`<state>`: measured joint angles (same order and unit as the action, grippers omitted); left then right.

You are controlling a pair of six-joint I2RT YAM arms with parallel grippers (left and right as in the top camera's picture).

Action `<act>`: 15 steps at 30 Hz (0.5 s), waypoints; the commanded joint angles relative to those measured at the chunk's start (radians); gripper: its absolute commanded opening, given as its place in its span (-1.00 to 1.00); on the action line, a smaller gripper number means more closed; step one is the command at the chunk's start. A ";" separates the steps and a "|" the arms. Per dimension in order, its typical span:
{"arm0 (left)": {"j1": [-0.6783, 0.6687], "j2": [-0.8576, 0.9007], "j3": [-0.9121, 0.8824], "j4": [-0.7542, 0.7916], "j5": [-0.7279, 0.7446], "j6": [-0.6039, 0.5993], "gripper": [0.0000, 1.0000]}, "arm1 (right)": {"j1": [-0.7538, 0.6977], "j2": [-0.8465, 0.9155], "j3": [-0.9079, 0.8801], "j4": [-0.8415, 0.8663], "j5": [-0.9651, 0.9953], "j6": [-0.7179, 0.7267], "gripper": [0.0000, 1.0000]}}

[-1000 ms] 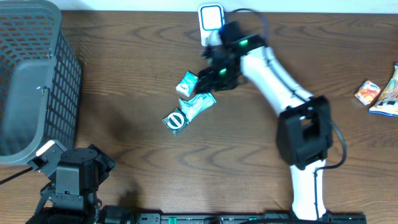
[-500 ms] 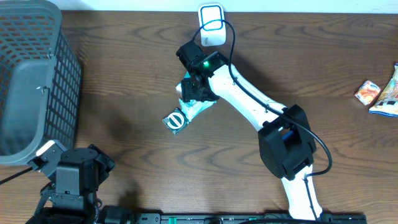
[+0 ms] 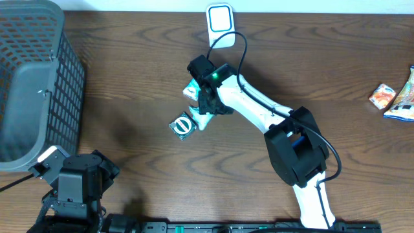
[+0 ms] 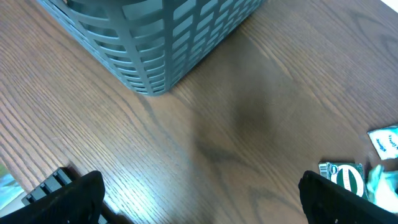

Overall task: Scan the item barcode
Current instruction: 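Move the right gripper back over the green wipes pack, then lower the right gripper and grasp the green Zappy wipes pack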

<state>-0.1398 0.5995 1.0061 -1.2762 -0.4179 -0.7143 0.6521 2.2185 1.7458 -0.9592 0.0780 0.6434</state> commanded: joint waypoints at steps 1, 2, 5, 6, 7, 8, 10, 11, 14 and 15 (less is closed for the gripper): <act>0.003 -0.001 0.000 -0.003 -0.017 -0.013 0.95 | -0.004 0.009 -0.025 -0.049 0.128 0.015 0.17; 0.003 -0.001 0.000 -0.003 -0.017 -0.013 0.96 | -0.008 0.009 -0.025 -0.062 0.140 0.015 0.17; 0.003 -0.001 0.000 -0.003 -0.017 -0.013 0.96 | -0.018 0.008 -0.024 -0.100 0.159 0.014 0.19; 0.003 -0.001 0.000 -0.003 -0.017 -0.013 0.96 | -0.024 0.008 -0.024 -0.117 0.167 0.014 0.20; 0.003 -0.001 0.000 -0.003 -0.017 -0.013 0.96 | -0.030 0.006 -0.023 -0.133 0.171 0.014 0.22; 0.003 -0.001 0.000 -0.003 -0.017 -0.013 0.96 | -0.040 0.002 -0.020 -0.164 0.176 0.014 0.22; 0.003 -0.001 0.000 -0.003 -0.017 -0.013 0.96 | -0.054 -0.005 -0.008 -0.211 0.182 0.014 0.25; 0.003 -0.001 0.000 -0.003 -0.017 -0.013 0.96 | -0.060 -0.010 -0.001 -0.230 0.182 0.013 0.26; 0.003 -0.001 0.000 -0.003 -0.017 -0.013 0.96 | -0.076 -0.024 0.031 -0.279 0.168 -0.041 0.40; 0.003 -0.001 0.000 -0.003 -0.017 -0.013 0.95 | -0.077 -0.032 0.044 -0.293 0.147 -0.094 0.44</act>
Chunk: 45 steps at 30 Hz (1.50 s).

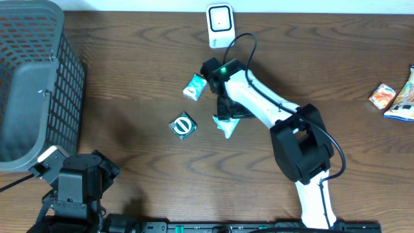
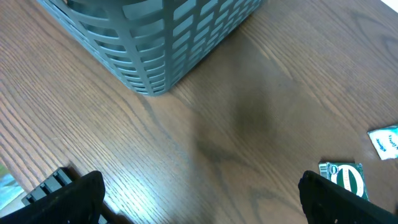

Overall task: Scan the item barcode
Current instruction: 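Lower the right gripper and grasp the green Zappy wipes pack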

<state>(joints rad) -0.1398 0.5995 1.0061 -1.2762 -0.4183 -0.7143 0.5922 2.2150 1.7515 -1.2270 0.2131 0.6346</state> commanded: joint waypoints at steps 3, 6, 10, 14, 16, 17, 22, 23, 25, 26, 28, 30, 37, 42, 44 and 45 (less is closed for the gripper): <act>0.003 -0.001 0.000 -0.003 -0.016 -0.013 0.96 | -0.017 -0.050 0.068 -0.071 -0.013 -0.135 0.50; 0.003 -0.001 0.000 -0.003 -0.016 -0.013 0.95 | -0.009 -0.069 0.091 -0.097 -0.026 -0.135 0.64; 0.003 -0.001 0.000 -0.003 -0.016 -0.013 0.96 | 0.014 -0.074 0.096 -0.075 -0.072 -0.134 0.73; 0.003 -0.001 0.000 -0.003 -0.016 -0.013 0.95 | 0.048 -0.068 0.092 -0.067 -0.030 -0.130 0.69; 0.003 -0.001 0.000 -0.003 -0.016 -0.013 0.96 | 0.075 -0.068 0.088 -0.066 0.050 -0.079 0.69; 0.003 -0.001 0.000 -0.003 -0.016 -0.013 0.96 | 0.088 -0.068 0.084 -0.061 0.084 -0.055 0.70; 0.003 -0.001 0.000 -0.003 -0.016 -0.013 0.96 | 0.151 -0.068 0.066 -0.039 0.214 0.040 0.71; 0.003 -0.001 0.000 -0.003 -0.016 -0.013 0.96 | 0.160 -0.068 0.062 -0.030 0.231 0.062 0.71; 0.003 -0.001 0.000 -0.003 -0.016 -0.013 0.95 | 0.174 -0.068 0.045 0.015 0.237 0.072 0.71; 0.003 -0.001 0.000 -0.003 -0.016 -0.013 0.96 | 0.181 -0.068 0.032 0.045 0.237 0.071 0.72; 0.003 -0.001 0.000 -0.003 -0.016 -0.013 0.96 | 0.189 -0.066 0.001 0.100 0.238 0.072 0.73; 0.003 -0.001 0.000 -0.003 -0.016 -0.013 0.96 | 0.193 -0.064 -0.031 0.147 0.238 0.072 0.78; 0.003 -0.001 0.000 -0.003 -0.016 -0.013 0.96 | 0.185 -0.064 -0.113 0.219 0.261 0.091 0.85; 0.003 -0.001 0.000 -0.003 -0.016 -0.013 0.96 | 0.183 -0.063 -0.173 0.289 0.274 0.092 0.78; 0.003 -0.001 0.000 -0.003 -0.016 -0.013 0.96 | 0.183 -0.063 -0.202 0.319 0.274 0.095 0.62; 0.003 -0.001 0.000 -0.003 -0.016 -0.013 0.96 | 0.183 -0.063 -0.222 0.328 0.274 0.097 0.61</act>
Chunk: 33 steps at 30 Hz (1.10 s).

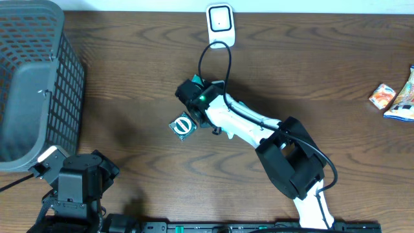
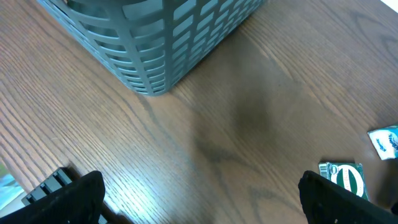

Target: Scan the item barcode

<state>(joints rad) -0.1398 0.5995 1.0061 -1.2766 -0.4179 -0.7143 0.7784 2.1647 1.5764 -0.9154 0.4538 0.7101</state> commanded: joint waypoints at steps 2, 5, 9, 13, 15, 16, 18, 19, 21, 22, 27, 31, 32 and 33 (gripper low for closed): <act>0.003 -0.001 0.000 -0.002 -0.017 -0.013 0.96 | -0.004 -0.013 -0.069 0.011 0.034 0.039 0.60; 0.003 -0.001 0.000 -0.002 -0.017 -0.013 0.96 | -0.006 -0.013 -0.086 -0.006 0.029 0.057 0.36; 0.003 -0.001 0.000 -0.002 -0.017 -0.013 0.96 | -0.006 -0.013 -0.087 -0.021 0.020 0.059 0.03; 0.003 -0.001 0.000 -0.002 -0.017 -0.013 0.96 | -0.011 -0.015 -0.072 -0.049 -0.021 0.059 -0.57; 0.003 -0.001 0.000 -0.002 -0.017 -0.013 0.95 | -0.023 -0.021 -0.038 -0.084 -0.053 0.049 -0.73; 0.003 -0.001 0.000 -0.002 -0.017 -0.013 0.96 | -0.030 -0.027 -0.021 -0.097 -0.074 0.035 -0.78; 0.003 -0.001 0.000 -0.002 -0.017 -0.013 0.96 | -0.049 -0.045 0.016 -0.111 -0.146 -0.021 -0.86; 0.003 -0.001 0.000 -0.002 -0.017 -0.013 0.96 | -0.063 -0.060 0.034 -0.114 -0.205 -0.062 -0.91; 0.003 -0.001 0.000 -0.002 -0.017 -0.013 0.96 | -0.091 -0.095 0.055 -0.113 -0.319 -0.138 -0.95; 0.003 -0.001 0.000 -0.002 -0.017 -0.013 0.96 | -0.108 -0.118 0.061 -0.114 -0.375 -0.170 -0.97; 0.003 -0.001 0.000 -0.002 -0.017 -0.013 0.96 | -0.215 -0.232 0.061 -0.114 -0.634 -0.343 -0.94; 0.003 -0.001 0.000 -0.002 -0.017 -0.013 0.96 | -0.305 -0.252 0.059 -0.156 -0.943 -0.589 -0.97; 0.003 -0.001 0.000 -0.002 -0.017 -0.013 0.96 | -0.325 -0.251 0.056 -0.178 -1.006 -0.641 -0.97; 0.003 -0.001 0.000 -0.002 -0.017 -0.013 0.96 | -0.346 -0.249 0.047 -0.203 -1.064 -0.693 -0.97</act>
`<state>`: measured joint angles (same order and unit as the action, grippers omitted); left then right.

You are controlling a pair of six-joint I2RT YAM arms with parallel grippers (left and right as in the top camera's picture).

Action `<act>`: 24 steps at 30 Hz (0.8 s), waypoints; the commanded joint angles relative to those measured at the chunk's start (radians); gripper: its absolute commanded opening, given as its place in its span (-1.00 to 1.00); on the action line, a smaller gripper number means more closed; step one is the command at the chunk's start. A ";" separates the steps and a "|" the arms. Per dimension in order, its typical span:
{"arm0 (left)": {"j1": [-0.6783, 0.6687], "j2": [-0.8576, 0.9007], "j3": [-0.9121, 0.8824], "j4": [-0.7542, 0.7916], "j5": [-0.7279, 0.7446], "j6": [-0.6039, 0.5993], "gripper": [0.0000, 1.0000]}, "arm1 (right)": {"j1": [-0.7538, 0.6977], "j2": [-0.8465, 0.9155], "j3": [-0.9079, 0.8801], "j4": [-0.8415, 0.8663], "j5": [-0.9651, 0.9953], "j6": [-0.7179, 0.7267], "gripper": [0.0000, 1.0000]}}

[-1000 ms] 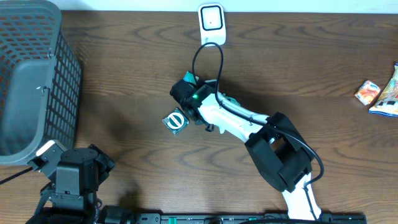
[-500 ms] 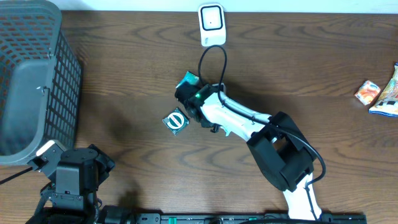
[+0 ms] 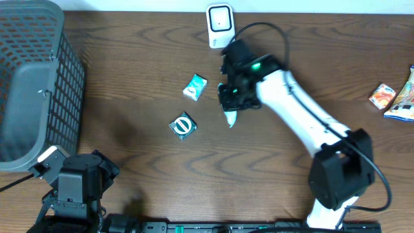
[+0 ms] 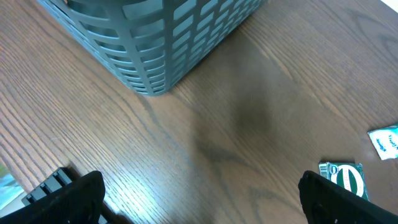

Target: Scan the item barcode

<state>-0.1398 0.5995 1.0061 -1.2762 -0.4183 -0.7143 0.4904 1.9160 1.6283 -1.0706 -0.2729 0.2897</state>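
Observation:
My right gripper point(image 3: 231, 103) hangs over the middle of the table, below the white barcode scanner point(image 3: 220, 18) at the far edge. It is shut on a white-and-teal pouch point(image 3: 229, 118) whose pointed end sticks out beneath it. A small teal packet point(image 3: 195, 87) and a round green-and-white packet point(image 3: 183, 125) lie to its left; the green packet point(image 4: 346, 177) also shows in the left wrist view. My left gripper point(image 4: 202, 196) is open at the near left corner, with nothing between its black fingers point(image 4: 71, 199).
A grey slatted basket point(image 3: 32, 84) stands at the left edge, its corner point(image 4: 155, 56) filling the top of the left wrist view. Two snack packets point(image 3: 383, 96) lie at the far right edge. The scanner's cable loops over the right arm point(image 3: 304, 123).
My right gripper has moved from over the small teal packet, right and a little towards the scanner. The teal packet is uncovered again and the pouch shows under the gripper. The left arm is unchanged.
First my right gripper was down on the pouch next to the green packet. Then it was further right with the pouch below it. After that it stood over the teal packet at the left. Now it holds the pouch below the scanner. The left gripper stayed open throughout.

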 commanded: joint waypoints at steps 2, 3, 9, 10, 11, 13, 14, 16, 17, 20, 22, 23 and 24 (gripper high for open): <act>0.003 -0.001 0.000 -0.003 -0.016 -0.013 0.96 | -0.105 -0.001 -0.027 -0.094 -0.435 -0.366 -0.97; 0.003 -0.001 0.000 -0.003 -0.016 -0.013 0.95 | -0.130 -0.001 -0.044 -0.105 -0.478 -0.404 -0.97; 0.003 -0.001 0.000 -0.003 -0.016 -0.013 0.96 | -0.241 -0.001 -0.171 -0.032 -0.672 -0.470 -0.98; 0.003 -0.001 0.000 -0.003 -0.016 -0.013 0.95 | -0.257 0.000 -0.198 -0.013 -0.716 -0.483 -0.98; 0.003 -0.001 0.000 -0.003 -0.016 -0.013 0.96 | -0.269 0.000 -0.229 0.011 -0.753 -0.489 -0.98; 0.003 -0.001 0.000 -0.003 -0.016 -0.013 0.96 | -0.288 0.000 -0.306 0.084 -0.804 -0.489 -0.97; 0.003 -0.001 0.000 -0.003 -0.016 -0.013 0.96 | -0.293 0.000 -0.343 0.125 -0.827 -0.488 -0.97; 0.003 -0.001 0.000 -0.003 -0.016 -0.013 0.96 | -0.296 0.000 -0.418 0.220 -0.897 -0.480 -0.98; 0.003 -0.001 0.000 -0.003 -0.016 -0.013 0.96 | -0.296 0.000 -0.451 0.266 -0.930 -0.467 -0.98; 0.003 -0.001 0.000 -0.003 -0.016 -0.013 0.95 | -0.300 0.000 -0.560 0.446 -0.942 -0.343 -0.97; 0.003 -0.001 0.000 -0.003 -0.016 -0.013 0.95 | -0.307 0.000 -0.607 0.529 -0.887 -0.259 -0.97; 0.003 -0.001 0.000 -0.003 -0.016 -0.013 0.96 | -0.315 0.000 -0.627 0.561 -0.821 -0.202 -0.97; 0.003 -0.001 0.000 -0.003 -0.016 -0.013 0.96 | -0.320 0.000 -0.634 0.566 -0.769 -0.161 -0.97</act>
<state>-0.1402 0.5995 1.0061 -1.2766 -0.4179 -0.7143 0.1917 1.9160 1.0294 -0.5377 -1.1072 -0.0402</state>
